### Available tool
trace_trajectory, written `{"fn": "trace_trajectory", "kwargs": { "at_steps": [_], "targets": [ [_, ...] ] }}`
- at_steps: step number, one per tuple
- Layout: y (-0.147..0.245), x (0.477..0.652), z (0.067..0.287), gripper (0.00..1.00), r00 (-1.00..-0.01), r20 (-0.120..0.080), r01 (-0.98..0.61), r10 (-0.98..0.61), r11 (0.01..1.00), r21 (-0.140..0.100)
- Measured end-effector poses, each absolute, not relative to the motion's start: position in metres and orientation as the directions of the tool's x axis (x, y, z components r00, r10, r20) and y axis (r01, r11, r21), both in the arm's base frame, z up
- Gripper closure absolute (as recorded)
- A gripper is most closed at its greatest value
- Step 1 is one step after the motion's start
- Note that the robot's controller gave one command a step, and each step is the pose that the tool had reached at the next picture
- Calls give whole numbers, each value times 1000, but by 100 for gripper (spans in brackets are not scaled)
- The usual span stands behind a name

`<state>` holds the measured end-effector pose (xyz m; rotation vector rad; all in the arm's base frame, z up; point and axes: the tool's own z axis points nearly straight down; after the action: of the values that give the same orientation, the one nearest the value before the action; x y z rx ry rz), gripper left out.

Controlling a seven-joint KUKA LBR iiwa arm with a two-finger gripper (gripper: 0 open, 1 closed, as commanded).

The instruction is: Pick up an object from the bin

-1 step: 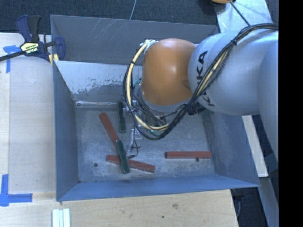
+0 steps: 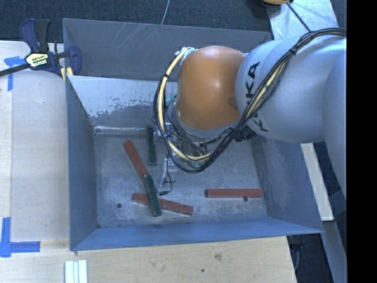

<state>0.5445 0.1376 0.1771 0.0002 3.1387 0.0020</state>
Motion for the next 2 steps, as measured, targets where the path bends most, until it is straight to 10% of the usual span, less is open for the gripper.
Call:
{"fn": "trace_trajectory", "kwargs": {
  "at_steps": [1, 2],
  "targets": [
    [121, 512, 113, 0, -999, -6, 33, 33, 999, 2],
    [116, 497, 95, 0, -996, 0, 92, 92, 996, 1]
  ]
}}
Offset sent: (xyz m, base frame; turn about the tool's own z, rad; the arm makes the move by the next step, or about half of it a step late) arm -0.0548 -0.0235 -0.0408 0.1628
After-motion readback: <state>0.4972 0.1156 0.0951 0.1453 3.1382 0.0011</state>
